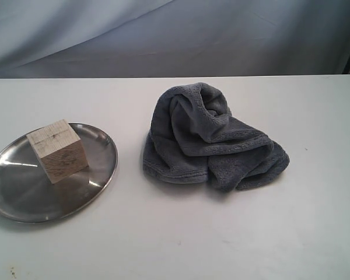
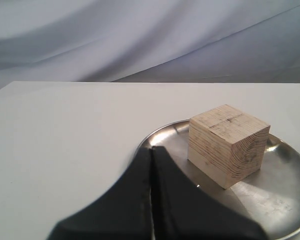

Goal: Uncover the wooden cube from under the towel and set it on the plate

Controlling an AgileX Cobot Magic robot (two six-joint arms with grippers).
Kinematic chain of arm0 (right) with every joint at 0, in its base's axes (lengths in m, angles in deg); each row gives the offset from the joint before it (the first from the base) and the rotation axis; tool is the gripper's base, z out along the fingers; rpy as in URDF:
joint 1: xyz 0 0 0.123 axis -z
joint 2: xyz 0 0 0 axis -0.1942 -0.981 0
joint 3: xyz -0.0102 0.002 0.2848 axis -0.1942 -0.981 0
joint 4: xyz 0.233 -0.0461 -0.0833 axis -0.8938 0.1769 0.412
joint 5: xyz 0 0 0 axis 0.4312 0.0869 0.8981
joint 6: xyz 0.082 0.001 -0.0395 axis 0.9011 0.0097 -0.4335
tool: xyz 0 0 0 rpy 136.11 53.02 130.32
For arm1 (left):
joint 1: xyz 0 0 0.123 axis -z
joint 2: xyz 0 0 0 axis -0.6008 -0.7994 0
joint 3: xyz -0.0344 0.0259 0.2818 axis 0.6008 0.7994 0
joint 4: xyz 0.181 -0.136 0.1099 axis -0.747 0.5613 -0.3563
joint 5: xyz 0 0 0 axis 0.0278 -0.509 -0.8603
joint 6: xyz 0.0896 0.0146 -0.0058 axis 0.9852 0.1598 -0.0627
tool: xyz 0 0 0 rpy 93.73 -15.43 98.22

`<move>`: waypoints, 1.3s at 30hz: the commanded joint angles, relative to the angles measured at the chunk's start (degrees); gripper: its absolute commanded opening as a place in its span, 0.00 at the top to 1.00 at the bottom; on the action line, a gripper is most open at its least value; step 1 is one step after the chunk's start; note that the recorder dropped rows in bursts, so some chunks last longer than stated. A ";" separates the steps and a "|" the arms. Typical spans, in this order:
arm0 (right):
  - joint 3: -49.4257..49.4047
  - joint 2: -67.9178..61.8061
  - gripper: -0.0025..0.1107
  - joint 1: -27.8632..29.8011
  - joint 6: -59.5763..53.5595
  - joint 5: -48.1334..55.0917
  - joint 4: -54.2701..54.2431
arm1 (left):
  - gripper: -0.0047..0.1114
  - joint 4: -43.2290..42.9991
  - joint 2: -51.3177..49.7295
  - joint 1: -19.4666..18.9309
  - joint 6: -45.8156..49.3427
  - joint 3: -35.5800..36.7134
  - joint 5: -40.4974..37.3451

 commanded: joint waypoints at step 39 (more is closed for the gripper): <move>-0.21 0.33 0.98 -0.17 1.23 -0.23 -0.88 | 0.96 -0.07 0.15 -0.23 -0.20 0.00 0.79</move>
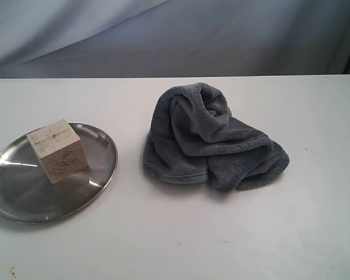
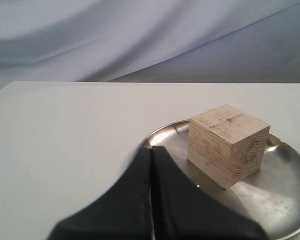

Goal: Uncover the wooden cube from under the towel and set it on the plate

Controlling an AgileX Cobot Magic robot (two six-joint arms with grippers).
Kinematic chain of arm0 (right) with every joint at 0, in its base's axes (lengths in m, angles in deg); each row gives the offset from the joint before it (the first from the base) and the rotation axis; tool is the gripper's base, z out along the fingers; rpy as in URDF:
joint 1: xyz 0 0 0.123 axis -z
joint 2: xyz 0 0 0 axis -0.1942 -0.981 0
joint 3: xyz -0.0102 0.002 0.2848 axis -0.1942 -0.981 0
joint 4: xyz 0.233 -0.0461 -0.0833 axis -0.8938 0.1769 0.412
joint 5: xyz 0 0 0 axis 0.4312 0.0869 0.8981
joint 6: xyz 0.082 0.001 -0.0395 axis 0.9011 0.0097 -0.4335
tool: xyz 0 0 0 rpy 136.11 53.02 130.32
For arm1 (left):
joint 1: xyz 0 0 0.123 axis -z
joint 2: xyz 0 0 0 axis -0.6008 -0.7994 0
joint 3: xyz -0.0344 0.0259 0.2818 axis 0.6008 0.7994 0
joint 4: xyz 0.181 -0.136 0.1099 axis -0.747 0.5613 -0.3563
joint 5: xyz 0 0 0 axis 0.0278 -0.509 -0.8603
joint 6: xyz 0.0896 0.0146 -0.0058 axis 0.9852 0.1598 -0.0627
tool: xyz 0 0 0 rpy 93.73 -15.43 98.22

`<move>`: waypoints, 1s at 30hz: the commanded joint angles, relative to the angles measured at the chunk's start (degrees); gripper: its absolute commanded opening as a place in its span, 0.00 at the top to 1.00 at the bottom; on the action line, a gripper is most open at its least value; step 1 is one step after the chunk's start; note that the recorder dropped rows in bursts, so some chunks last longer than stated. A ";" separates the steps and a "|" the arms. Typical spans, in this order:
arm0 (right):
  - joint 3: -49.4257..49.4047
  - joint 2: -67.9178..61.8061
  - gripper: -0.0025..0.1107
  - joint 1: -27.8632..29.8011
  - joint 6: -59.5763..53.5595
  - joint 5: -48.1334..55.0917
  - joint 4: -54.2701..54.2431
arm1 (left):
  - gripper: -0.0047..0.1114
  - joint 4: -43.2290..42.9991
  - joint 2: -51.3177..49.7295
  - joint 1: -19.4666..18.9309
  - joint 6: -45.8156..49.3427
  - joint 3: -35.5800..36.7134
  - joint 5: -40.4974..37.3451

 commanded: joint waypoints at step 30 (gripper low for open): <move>-0.21 0.33 0.98 -1.76 0.25 -0.22 -0.02 | 0.96 -0.07 0.15 -0.23 -0.20 0.00 0.79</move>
